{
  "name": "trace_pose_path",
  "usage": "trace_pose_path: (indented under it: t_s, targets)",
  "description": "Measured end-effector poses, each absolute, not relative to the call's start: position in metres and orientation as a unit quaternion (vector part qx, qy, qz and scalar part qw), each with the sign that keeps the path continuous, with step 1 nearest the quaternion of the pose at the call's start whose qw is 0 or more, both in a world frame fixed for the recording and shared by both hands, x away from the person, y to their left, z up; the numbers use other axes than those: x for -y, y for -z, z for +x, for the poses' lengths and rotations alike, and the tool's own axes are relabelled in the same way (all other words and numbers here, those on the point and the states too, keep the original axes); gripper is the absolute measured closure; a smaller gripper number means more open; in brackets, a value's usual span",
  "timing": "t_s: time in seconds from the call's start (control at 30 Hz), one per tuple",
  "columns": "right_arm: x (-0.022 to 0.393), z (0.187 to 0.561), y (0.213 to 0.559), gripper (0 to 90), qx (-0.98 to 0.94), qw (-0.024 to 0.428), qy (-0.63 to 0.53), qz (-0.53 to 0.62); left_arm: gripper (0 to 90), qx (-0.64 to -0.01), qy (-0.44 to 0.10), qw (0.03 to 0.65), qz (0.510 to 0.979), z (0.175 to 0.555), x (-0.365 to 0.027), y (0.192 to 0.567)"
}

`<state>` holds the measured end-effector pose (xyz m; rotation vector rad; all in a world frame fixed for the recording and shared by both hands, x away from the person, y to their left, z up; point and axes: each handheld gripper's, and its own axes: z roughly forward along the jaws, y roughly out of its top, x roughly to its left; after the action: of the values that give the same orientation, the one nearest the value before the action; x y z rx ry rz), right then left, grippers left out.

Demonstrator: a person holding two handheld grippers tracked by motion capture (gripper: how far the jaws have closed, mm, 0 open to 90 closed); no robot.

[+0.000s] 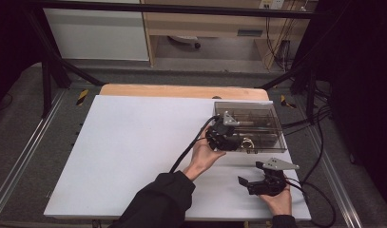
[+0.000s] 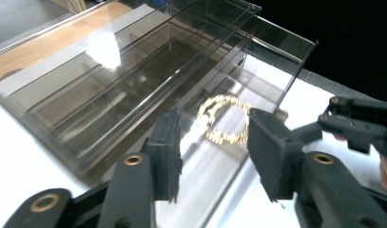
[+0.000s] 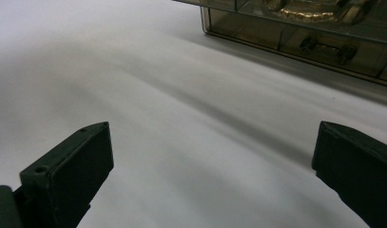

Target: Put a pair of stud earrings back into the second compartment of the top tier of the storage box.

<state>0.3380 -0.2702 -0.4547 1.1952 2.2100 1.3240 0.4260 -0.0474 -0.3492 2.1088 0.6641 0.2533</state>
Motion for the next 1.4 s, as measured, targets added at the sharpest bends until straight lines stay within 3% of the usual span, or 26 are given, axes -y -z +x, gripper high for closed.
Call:
trace_pose_path:
  t_s: [0.67,1.4]
  targets:
    - [0.269,0.338,0.456,0.4,-0.768,0.152,-0.46,0.42,12.1,-0.288,-0.143,0.438,0.84,0.411,-0.061,0.37]
    - [0.269,0.339,0.456,0.4,-0.768,0.151,-0.454,0.425,7.7,-0.358,-0.171,0.429,0.812,0.38,-0.197,0.408]
